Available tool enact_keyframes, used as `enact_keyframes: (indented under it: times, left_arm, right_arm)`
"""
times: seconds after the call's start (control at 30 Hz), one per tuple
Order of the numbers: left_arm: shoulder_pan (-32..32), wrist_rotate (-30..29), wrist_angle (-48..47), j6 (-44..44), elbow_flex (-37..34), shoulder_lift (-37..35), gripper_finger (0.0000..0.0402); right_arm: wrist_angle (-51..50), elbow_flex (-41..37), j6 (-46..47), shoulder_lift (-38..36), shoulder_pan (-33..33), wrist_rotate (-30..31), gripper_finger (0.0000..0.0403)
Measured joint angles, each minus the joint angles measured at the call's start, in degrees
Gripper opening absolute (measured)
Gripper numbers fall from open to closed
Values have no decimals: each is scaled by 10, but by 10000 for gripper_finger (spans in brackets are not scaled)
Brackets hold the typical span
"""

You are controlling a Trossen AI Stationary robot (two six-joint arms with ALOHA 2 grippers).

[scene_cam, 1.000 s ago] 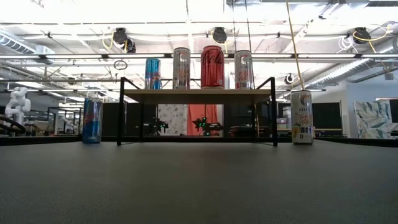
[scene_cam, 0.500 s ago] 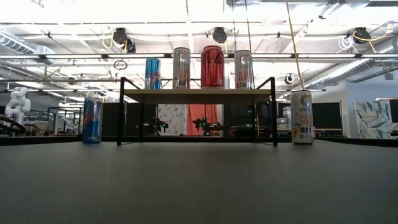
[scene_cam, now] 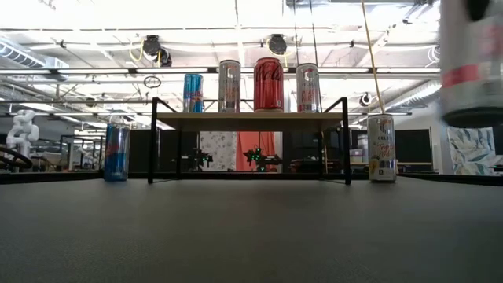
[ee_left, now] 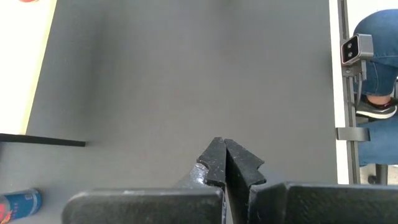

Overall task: Place canned beverage on shelf
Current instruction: Put the white pink soda can on the shelf aligned with the other white pink soda can

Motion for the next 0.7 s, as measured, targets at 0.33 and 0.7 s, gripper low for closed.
enact_keyframes:
  times: [0.33, 0.7]
  left_arm:
    - [0, 0, 0, 0, 0, 0, 0]
    - [0, 0, 0, 0, 0, 0, 0]
  right_arm:
    - [18, 0, -194, -9, -171, 14, 232]
    - [30, 115, -319, -6, -311, 13, 232]
